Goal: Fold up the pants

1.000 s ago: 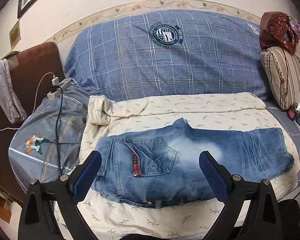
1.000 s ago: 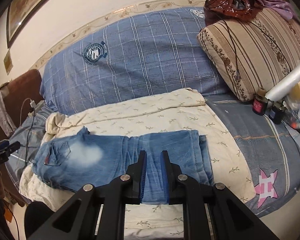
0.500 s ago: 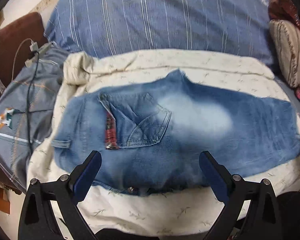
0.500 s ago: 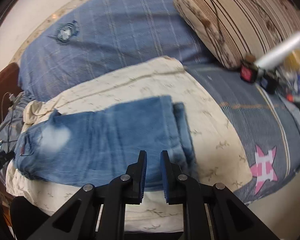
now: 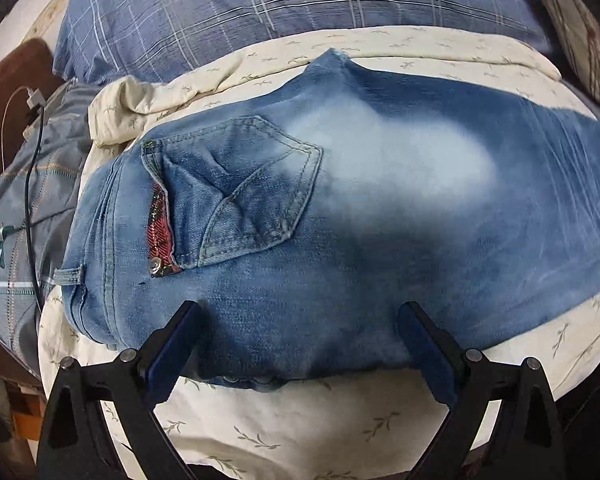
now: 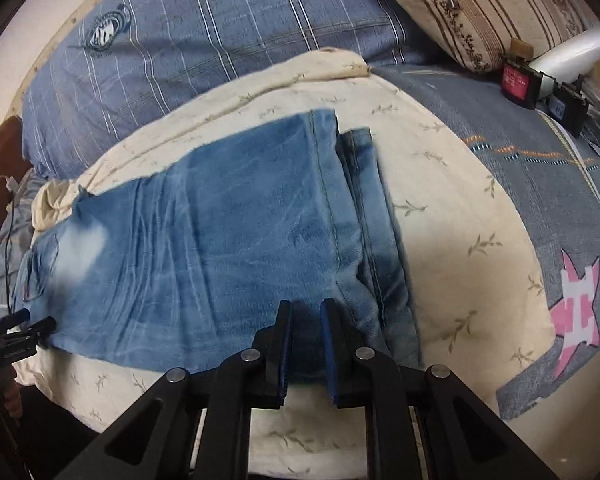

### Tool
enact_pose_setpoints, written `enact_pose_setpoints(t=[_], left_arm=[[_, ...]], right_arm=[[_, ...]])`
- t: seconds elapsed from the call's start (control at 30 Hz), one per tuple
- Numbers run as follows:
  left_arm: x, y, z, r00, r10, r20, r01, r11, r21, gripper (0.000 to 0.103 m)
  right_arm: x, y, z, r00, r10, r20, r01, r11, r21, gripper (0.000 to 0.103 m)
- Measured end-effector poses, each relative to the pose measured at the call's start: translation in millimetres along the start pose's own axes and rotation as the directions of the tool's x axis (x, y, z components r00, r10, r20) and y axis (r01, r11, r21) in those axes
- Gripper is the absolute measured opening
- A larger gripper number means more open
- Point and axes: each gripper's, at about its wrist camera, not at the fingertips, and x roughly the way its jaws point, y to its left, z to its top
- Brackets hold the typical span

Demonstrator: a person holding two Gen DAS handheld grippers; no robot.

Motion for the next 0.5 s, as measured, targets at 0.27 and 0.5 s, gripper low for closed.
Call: enact_pose_setpoints(t=[0.27, 0.5], left_arm=[[-32.6, 7.9, -2.0, 0.997, -0.023, 0.072, 0.027, 0.998, -0.053, 0.098], [-84.0, 7.7, -5.3, 0.977, -0.009, 0.215, 0.02, 0.999, -0.047, 0.098]], right_arm=[[-20.2, 15.9, 5.2, 1.0, -0.026, 0.002, 0.026, 1.0, 0.0, 0.017], [-71.7, 62.3, 11.0, 0.989, 0.038, 0.142, -0.026, 0.996, -0.091, 0.017]])
